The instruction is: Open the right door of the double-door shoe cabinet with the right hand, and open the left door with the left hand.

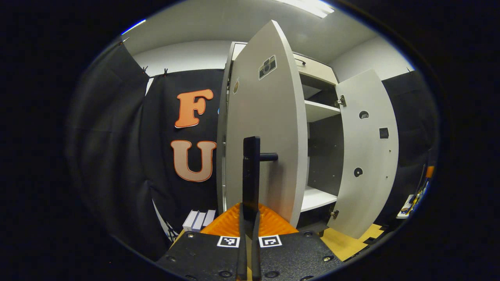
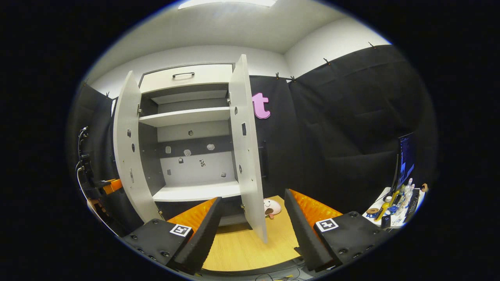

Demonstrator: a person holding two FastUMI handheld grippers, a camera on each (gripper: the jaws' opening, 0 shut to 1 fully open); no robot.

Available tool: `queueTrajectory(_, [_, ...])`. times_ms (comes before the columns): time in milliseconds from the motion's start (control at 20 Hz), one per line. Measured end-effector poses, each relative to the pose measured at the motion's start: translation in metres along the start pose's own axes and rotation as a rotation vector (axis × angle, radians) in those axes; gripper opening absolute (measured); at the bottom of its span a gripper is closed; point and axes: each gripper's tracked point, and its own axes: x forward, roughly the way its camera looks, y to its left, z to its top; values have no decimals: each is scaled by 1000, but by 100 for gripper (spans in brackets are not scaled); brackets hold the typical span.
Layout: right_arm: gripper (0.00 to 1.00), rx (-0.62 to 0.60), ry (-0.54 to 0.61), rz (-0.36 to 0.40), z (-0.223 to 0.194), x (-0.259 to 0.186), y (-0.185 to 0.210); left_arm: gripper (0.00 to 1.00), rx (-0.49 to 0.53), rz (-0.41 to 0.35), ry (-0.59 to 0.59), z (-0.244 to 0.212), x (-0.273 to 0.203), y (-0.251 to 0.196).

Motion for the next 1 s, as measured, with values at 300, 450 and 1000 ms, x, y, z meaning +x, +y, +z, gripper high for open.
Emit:
queueTrajectory(300, [93,3,-4,22,3,0,0,2,-3,70,4,-1,-4,27])
queueTrajectory(450, [100,-2,-7,23,8,5,-6,2,7,77,6,0,-4,30])
queueTrajectory(1000, [100,1,10,-13,3,10,-34,3,24,143,51,-1,-15,60])
